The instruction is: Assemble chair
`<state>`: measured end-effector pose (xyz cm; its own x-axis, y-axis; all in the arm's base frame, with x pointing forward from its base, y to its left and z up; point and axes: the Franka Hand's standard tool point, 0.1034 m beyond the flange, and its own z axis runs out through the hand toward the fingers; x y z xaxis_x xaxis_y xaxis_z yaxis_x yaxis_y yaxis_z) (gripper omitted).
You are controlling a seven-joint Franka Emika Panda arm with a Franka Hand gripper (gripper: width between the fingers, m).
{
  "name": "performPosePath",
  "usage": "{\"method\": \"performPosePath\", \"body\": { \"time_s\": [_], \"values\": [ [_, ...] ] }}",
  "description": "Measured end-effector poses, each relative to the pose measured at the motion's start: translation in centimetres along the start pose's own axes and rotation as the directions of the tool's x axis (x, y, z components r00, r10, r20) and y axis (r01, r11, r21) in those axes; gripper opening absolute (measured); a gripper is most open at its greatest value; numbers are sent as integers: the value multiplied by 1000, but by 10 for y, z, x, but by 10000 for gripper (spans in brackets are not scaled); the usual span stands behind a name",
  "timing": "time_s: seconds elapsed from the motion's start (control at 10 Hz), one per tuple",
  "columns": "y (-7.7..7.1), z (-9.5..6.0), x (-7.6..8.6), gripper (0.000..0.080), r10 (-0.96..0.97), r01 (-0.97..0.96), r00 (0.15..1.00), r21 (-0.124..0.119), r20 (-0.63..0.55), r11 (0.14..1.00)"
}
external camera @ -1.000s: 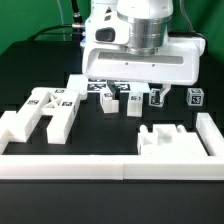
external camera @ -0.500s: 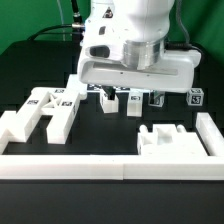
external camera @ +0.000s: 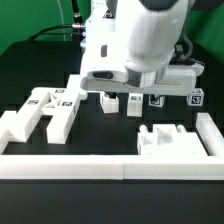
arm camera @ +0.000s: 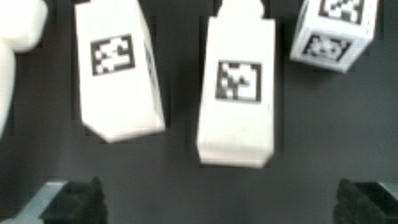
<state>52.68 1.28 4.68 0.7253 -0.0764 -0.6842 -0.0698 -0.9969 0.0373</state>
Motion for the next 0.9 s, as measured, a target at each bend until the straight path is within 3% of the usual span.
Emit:
{"method": "performPosePath", "body": {
  "time_s": [0.2,0.4,0.7,0.8,0.9],
  "values": [
    [-2,1,6,649,-73,73,997,-2,4,997],
    [-2,7,5,649,-64,64,998,14,22,998],
    [-2,10,3,649,-63,63,997,13,47,998],
    [-2,17,-9,649,-63,62,987,12,148,998],
    [-4,21,-9,649,-65,65,973,9,221,998]
  ]
}}
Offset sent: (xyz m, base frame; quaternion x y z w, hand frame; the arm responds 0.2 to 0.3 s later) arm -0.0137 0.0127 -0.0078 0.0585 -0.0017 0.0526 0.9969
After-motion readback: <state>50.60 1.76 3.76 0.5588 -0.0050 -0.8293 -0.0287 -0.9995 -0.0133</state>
